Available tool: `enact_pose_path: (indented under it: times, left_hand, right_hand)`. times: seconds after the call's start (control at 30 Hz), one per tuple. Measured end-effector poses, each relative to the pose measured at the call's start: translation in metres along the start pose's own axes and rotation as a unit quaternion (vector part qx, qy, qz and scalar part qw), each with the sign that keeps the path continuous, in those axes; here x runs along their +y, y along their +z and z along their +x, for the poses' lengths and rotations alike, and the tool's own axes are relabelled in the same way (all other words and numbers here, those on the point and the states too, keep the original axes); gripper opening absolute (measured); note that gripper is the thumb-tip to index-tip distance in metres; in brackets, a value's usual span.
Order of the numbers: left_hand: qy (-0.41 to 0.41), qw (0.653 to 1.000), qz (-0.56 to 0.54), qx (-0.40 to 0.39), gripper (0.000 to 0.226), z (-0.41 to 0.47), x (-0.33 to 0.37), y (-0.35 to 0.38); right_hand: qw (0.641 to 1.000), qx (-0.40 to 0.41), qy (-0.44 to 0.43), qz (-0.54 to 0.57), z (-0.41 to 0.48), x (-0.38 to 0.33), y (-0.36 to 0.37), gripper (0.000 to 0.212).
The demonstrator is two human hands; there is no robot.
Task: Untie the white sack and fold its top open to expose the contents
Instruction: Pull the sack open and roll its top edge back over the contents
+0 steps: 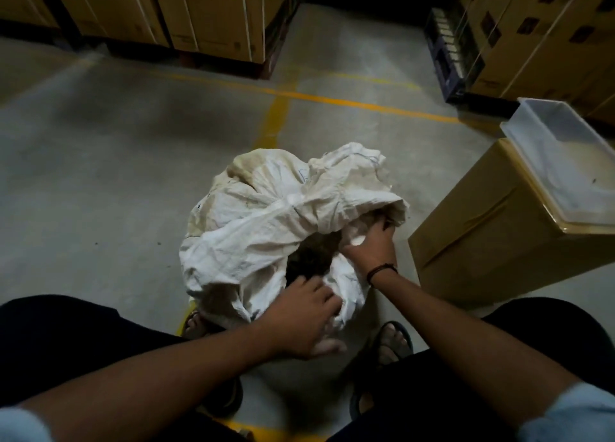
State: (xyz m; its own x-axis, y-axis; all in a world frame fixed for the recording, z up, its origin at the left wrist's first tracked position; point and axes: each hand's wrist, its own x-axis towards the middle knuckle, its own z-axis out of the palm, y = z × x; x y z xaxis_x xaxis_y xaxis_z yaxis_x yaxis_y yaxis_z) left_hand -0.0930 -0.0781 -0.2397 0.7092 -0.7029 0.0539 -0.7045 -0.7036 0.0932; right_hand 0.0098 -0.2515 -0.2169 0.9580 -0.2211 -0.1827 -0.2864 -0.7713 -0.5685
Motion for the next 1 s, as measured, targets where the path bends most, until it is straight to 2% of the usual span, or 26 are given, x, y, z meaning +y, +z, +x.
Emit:
enact_pose_path:
  times: [0.1, 0.17, 0.27, 0.37, 0.43, 0.47, 0.53, 0.63, 0.7, 0.77, 0.83, 0.9, 1.0]
  left_hand:
    - [-0.072, 0.983, 0.049, 0.16, 0.076, 0.02, -0.025, -0.028]
    - [-0.144, 0.968, 0.043, 0.2, 0.094, 0.032, -0.046, -0.047]
    - [-0.213, 0.96, 0.031, 0.18, 0.106, 0.046, -0.085, -0.056]
    - [-0.249, 0.964, -0.002, 0.093, 0.106, 0.054, -0.118, -0.047]
    - [-0.246, 0.967, -0.045, 0.039, 0.096, 0.059, -0.126, -0.036]
    - [-0.237, 0.968, -0.07, 0.036, 0.087, 0.062, -0.127, -0.031]
    - [-0.23, 0.961, -0.137, 0.07, 0.062, 0.066, -0.127, -0.029]
    - [-0.27, 0.918, -0.275, 0.098, 0.04, 0.067, -0.134, -0.041]
    - [-0.283, 0.884, -0.36, 0.094, 0.033, 0.063, -0.146, -0.05]
    - [-0.29, 0.846, -0.436, 0.098, 0.031, 0.056, -0.156, -0.058]
    - [-0.303, 0.816, -0.484, 0.097, 0.033, 0.051, -0.164, -0.065]
    - [-0.328, 0.789, -0.509, 0.103, 0.036, 0.05, -0.167, -0.072]
    - [-0.372, 0.72, -0.569, 0.14, 0.037, 0.047, -0.17, -0.074]
  right_hand:
    - [0.984, 0.023, -0.112, -0.14, 0.01, -0.008, -0.01, 0.095]
    - [0.953, 0.042, -0.184, -0.238, 0.011, -0.011, -0.013, 0.088]
    - [0.909, 0.032, -0.249, -0.333, 0.006, -0.011, -0.005, 0.088]
    - [0.893, -0.015, -0.267, -0.362, 0.002, -0.008, 0.004, 0.088]
    - [0.916, -0.039, -0.231, -0.324, 0.004, -0.012, -0.001, 0.089]
    - [0.932, -0.031, -0.21, -0.294, 0.005, -0.016, -0.006, 0.086]
    - [0.947, 0.044, -0.195, -0.25, 0.007, -0.024, -0.015, 0.08]
    - [0.918, 0.218, -0.219, -0.249, 0.014, -0.03, -0.023, 0.078]
    - [0.906, 0.259, -0.258, -0.213, 0.021, -0.031, -0.028, 0.076]
    - [0.907, 0.24, -0.317, -0.141, 0.033, -0.034, -0.029, 0.081]
    - [0.924, 0.176, -0.327, -0.093, 0.044, -0.04, -0.027, 0.098]
    - [0.954, 0.093, -0.282, -0.022, 0.053, -0.046, -0.022, 0.104]
    - [0.978, 0.023, -0.201, 0.046, 0.063, -0.053, -0.014, 0.086]
